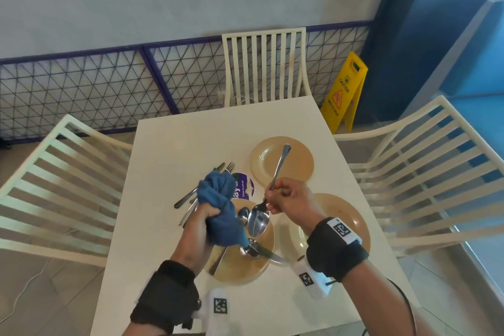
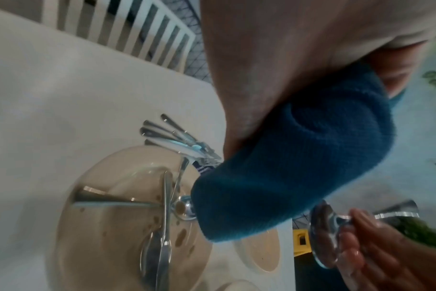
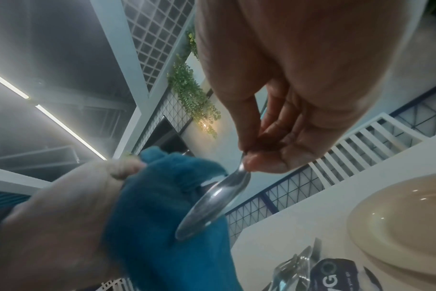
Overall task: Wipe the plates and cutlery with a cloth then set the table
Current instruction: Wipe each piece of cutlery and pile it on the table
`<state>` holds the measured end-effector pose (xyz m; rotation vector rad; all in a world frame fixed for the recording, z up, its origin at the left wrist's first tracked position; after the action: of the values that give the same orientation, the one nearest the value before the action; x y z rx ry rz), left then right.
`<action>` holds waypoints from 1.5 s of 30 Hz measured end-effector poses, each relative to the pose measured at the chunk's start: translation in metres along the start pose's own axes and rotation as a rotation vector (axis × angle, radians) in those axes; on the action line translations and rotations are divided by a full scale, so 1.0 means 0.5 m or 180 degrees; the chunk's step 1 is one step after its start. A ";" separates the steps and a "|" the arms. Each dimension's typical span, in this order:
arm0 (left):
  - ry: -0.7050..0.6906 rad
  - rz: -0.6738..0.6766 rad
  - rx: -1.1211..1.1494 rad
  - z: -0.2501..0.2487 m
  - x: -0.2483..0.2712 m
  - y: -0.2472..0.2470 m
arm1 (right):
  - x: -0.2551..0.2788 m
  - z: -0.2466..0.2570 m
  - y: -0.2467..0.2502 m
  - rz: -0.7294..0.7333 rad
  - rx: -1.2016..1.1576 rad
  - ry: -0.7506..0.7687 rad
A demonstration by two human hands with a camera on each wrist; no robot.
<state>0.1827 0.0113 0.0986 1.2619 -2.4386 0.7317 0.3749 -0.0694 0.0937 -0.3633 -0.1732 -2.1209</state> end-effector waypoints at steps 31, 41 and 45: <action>-0.0373 0.0334 -0.3314 0.023 0.024 0.022 | 0.015 -0.008 -0.074 0.0023 0.0294 0.0201; -0.0625 -0.0130 -0.1601 -0.058 -0.010 -0.011 | 0.054 0.025 -0.133 0.0451 0.1041 0.0646; -0.0595 -0.0483 -0.1335 -0.048 -0.020 -0.015 | 0.066 0.029 -0.135 0.0557 0.0994 0.0508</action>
<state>0.1951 0.0279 0.1160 1.3663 -2.4274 0.0542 0.3043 -0.0551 0.1192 -0.0231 -0.3608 -1.9025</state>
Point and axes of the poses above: each hand's wrist, its own x-axis away from the middle knuckle, its own y-axis out of the back of the hand, z = x × y, the point moved 5 cm from there along -x, towards the middle knuckle, and after that the axes turned 5 degrees about -x, right-handed, at the moved point
